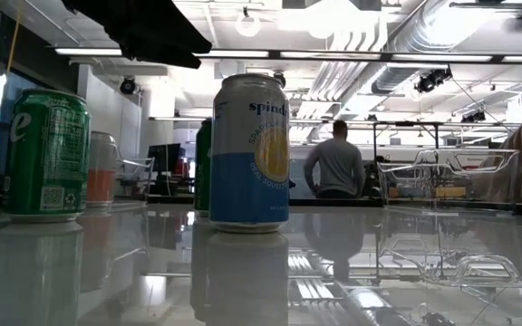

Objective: Sort soda cans
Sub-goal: Put the green soda can into the bottom transparent bin

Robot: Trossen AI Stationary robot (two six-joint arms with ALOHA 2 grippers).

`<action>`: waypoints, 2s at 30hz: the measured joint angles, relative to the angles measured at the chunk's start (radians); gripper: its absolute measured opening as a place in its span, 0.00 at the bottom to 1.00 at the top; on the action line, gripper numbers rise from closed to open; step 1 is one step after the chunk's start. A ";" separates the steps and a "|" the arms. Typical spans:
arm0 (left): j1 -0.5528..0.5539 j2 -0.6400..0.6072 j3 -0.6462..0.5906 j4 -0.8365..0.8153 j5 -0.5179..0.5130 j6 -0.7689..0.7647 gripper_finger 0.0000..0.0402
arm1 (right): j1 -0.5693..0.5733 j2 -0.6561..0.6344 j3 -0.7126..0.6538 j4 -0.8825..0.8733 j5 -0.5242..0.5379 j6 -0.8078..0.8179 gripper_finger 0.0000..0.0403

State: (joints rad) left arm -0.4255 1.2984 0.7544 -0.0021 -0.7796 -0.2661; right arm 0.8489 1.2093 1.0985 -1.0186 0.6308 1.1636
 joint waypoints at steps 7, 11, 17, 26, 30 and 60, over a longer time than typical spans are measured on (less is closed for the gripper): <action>-0.006 -0.010 0.000 -0.023 -0.015 0.005 0.71 | -0.381 0.075 0.000 0.497 -0.098 -0.758 0.87; -0.028 -0.050 0.001 -0.111 -0.049 -0.050 0.71 | -0.552 0.198 0.000 0.713 -0.255 -1.036 0.87; -0.067 -0.103 0.001 -0.258 -0.088 -0.171 0.71 | -0.752 0.410 0.000 1.076 -0.504 -1.196 0.87; -0.084 -0.113 0.001 -0.317 -0.113 -0.231 0.71 | -0.894 0.617 0.000 1.333 -0.699 -1.129 0.87; -0.084 -0.113 0.001 -0.316 -0.114 -0.230 0.71 | -0.898 0.655 0.000 1.374 -0.744 -1.119 0.87; -0.084 -0.113 0.001 -0.315 -0.118 -0.230 0.71 | -0.902 0.648 -0.002 1.432 -0.715 -1.141 0.87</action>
State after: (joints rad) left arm -0.5095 1.1854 0.7551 -0.3172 -0.8974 -0.4961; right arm -0.0528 1.8568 1.0966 0.4136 -0.0843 0.0221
